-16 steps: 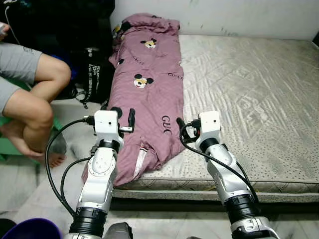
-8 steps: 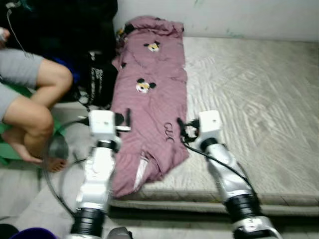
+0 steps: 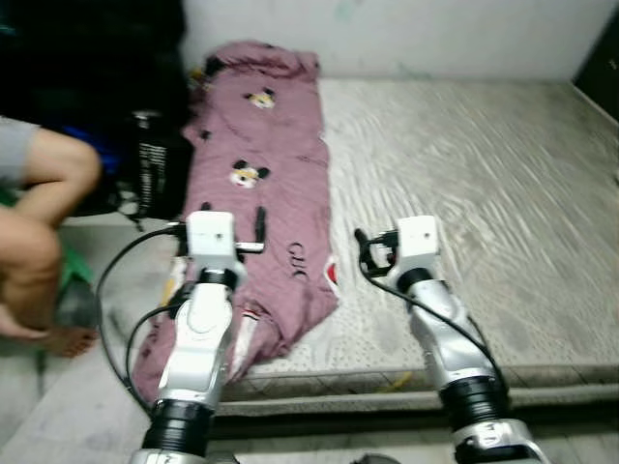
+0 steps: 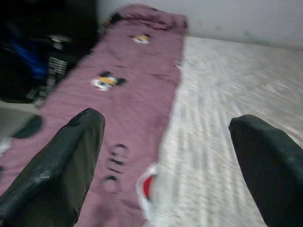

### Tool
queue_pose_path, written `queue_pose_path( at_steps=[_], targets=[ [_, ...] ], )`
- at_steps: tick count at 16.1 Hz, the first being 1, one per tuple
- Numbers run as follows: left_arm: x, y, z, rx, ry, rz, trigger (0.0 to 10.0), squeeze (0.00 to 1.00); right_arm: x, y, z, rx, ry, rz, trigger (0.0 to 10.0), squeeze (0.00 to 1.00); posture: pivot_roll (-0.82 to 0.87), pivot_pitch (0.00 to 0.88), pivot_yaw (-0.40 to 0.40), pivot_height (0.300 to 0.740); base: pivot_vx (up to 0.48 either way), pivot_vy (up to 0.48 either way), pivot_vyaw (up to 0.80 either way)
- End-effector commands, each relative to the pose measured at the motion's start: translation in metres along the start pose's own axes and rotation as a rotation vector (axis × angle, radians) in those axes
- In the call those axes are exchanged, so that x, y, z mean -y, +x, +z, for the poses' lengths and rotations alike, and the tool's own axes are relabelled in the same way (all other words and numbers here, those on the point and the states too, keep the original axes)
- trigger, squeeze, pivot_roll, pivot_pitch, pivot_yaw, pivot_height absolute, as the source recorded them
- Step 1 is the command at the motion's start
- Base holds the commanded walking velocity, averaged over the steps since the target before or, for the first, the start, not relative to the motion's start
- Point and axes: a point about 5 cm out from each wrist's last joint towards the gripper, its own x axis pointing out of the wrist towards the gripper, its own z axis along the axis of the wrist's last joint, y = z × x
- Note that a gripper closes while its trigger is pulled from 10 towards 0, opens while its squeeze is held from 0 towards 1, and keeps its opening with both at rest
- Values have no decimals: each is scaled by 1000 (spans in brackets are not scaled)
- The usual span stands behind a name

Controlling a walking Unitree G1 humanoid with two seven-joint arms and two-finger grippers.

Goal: Clean up the room

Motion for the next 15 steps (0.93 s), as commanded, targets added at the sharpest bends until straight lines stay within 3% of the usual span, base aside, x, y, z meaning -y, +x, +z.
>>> queue_pose_path(
  at_steps=[1,4,10,11,15],
  targets=[
    [-1,0,-2,-17,0,2,10000,0,-1,2,3,4,-1,4,10000,0,77,0,-26,740,0,0,0],
    [0,-1,-4,-29,-10,-6,10000,0,-1,2,2,-4,2,2,10000,0,73,0,-24,740,0,451,-460],
    [-1,-1,-4,-37,-28,0,10000,0,-1,2,2,-5,3,2,10000,0,74,0,-24,740,0,480,0],
    [1,-1,0,-1,13,-9,10000,0,0,2,2,-7,3,2,10000,0,71,0,-25,740,0,0,0],
    [2,-1,0,0,-16,-21,10000,0,-1,2,2,-9,2,2,10000,0,72,0,-25,740,0,0,0]
  ],
)
